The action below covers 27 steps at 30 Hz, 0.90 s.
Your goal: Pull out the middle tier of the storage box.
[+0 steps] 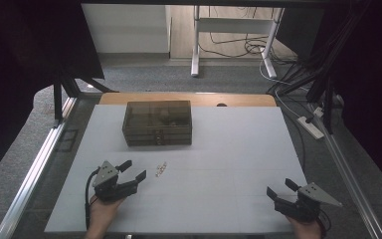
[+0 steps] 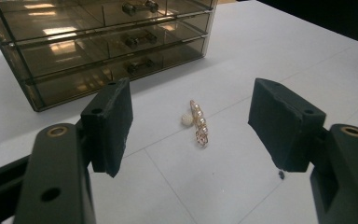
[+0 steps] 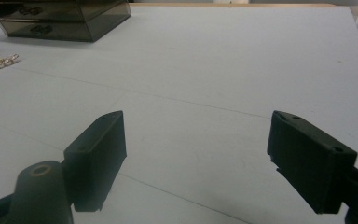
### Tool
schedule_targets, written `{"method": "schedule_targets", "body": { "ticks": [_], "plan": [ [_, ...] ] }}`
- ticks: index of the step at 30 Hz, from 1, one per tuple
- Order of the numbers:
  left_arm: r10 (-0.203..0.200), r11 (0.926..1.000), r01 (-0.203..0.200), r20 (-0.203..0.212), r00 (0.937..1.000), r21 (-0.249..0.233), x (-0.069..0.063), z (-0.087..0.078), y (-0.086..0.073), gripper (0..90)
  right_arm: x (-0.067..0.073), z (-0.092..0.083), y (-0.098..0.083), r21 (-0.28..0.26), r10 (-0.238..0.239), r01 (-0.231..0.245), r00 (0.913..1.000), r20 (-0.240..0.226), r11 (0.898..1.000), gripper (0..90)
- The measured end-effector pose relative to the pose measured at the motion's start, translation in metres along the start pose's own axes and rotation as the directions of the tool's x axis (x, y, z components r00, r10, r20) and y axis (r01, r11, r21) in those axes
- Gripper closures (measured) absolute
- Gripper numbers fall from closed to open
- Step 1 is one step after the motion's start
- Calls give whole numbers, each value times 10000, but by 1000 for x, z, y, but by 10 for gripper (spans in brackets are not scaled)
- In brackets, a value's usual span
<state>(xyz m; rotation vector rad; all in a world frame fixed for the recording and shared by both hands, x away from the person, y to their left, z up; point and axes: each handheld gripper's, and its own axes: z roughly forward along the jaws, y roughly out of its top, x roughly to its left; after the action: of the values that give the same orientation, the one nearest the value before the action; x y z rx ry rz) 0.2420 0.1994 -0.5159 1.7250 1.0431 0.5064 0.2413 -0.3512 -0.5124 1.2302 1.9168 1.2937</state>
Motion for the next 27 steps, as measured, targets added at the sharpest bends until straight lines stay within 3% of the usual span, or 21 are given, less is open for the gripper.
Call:
{"method": "schedule_targets", "body": {
  "ticks": [27],
  "plan": [
    [-208,9997,207,128,9997,88,-1,13,12,317,0,0,0,-14,13,-13,10000,-17,10000,194]
  ]
}}
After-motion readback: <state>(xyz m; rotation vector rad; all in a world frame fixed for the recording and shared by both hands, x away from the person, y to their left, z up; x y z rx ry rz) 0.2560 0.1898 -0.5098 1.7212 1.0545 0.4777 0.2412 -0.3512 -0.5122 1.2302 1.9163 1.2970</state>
